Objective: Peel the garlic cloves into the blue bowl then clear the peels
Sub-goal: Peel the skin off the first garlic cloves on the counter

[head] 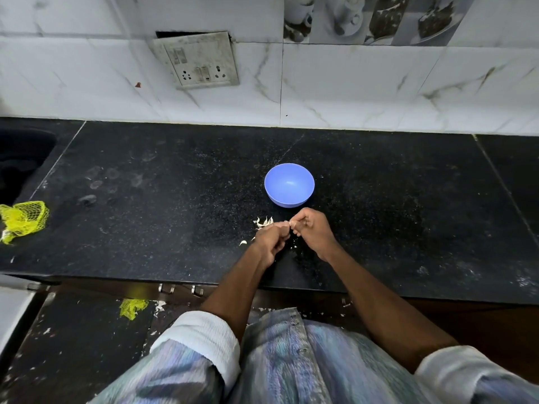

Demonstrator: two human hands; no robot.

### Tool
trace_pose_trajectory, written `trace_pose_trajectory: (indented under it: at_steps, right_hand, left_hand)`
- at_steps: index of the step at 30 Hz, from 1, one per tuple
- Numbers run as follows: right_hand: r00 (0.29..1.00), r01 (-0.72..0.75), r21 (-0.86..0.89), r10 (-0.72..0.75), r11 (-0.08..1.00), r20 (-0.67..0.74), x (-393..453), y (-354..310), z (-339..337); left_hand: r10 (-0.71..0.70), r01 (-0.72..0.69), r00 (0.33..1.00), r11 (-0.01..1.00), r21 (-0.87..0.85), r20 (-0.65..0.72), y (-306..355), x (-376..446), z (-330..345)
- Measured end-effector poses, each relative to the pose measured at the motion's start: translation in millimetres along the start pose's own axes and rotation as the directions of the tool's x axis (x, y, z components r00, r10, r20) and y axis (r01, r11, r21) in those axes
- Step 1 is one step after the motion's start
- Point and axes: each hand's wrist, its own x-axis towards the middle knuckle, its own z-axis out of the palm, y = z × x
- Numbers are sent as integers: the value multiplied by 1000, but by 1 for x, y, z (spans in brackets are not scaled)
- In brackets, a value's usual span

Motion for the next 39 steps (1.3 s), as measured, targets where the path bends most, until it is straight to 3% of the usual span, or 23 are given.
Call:
trace_pose_trajectory:
  at_steps: [2, 4, 7, 9, 11, 13, 15, 16, 18, 20, 22, 24, 26, 29, 30, 32, 34, 35, 37, 39]
  right_hand:
    - [974, -223, 242, 228, 944, 10, 1, -9, 4]
    - [904, -417, 481, 408, 771, 129, 5, -17, 5]
    - [800, -582, 589, 525, 561, 290, 11, -17, 1]
    - [786, -597, 567, 557, 568, 269, 11, -14, 5]
    - [847, -515, 487, 507, 705, 163, 7, -10, 10]
    - [944, -323, 309, 330, 894, 32, 5, -6, 11]
    - [992, -125, 170, 128, 978, -10, 4, -3, 10]
    - [998, -60, 130, 62, 990, -8, 4, -2, 9]
    - [1000, 6, 105, -7, 994, 9, 3, -1, 7]
    - [999, 13, 119, -16, 993, 29, 2, 1, 7]
    - [999, -28, 142, 24, 990, 34, 1, 2, 7]
    - [991, -135, 224, 134, 965, 19, 2, -1, 9]
    - [967, -247, 349, 255, 904, 22, 2, -8, 12]
    - [920, -360, 541, 385, 760, 73, 5, -18, 15]
    - [902, -392, 597, 420, 700, 100, 5, -19, 15]
    - [871, -445, 653, 467, 613, 155, 4, -19, 16]
    - [854, -473, 661, 487, 582, 182, 3, -18, 15]
    - [855, -471, 658, 488, 587, 177, 2, -18, 16]
    - [872, -442, 646, 468, 622, 146, 1, -18, 15]
    - [889, -408, 642, 441, 649, 118, -1, -18, 14]
  left_hand:
    - [307, -304, 951, 949, 85, -24, -4, 0, 2]
    - [587, -570, 809, 773, 279, 27, -2, 3, -3]
    - [780, -712, 609, 457, 533, 146, 0, 8, -11]
    - [797, -695, 575, 356, 625, 185, -1, 7, -15]
    - [762, -640, 630, 402, 655, 149, -6, 11, -18]
    - [654, -558, 756, 616, 555, 34, -7, 10, -14]
    - [440, -405, 896, 867, 289, -64, -2, 2, -3]
    - [317, -299, 944, 939, 172, -89, 1, -1, 1]
    - [107, -101, 989, 993, 61, -100, 5, -5, 3]
    - [-11, 10, 995, 1000, -3, -101, 7, -4, 1]
    - [-7, 2, 993, 999, -36, -120, 5, -4, 3]
    - [152, -157, 977, 987, -22, -150, 1, -5, 7]
    - [407, -391, 898, 912, 122, -164, -4, -2, 6]
    - [764, -647, 643, 573, 503, -43, -6, 3, -3]
    - [823, -688, 568, 461, 560, 21, -4, 1, -4]
    - [853, -703, 507, 325, 633, 125, 1, -6, -6]
    - [818, -660, 556, 329, 676, 145, -3, -5, -7]
    - [783, -627, 613, 400, 668, 108, -6, -3, -7]
    - [599, -510, 800, 713, 482, -40, -12, 3, -5]
    - [379, -351, 921, 906, 235, -86, -16, 5, -2]
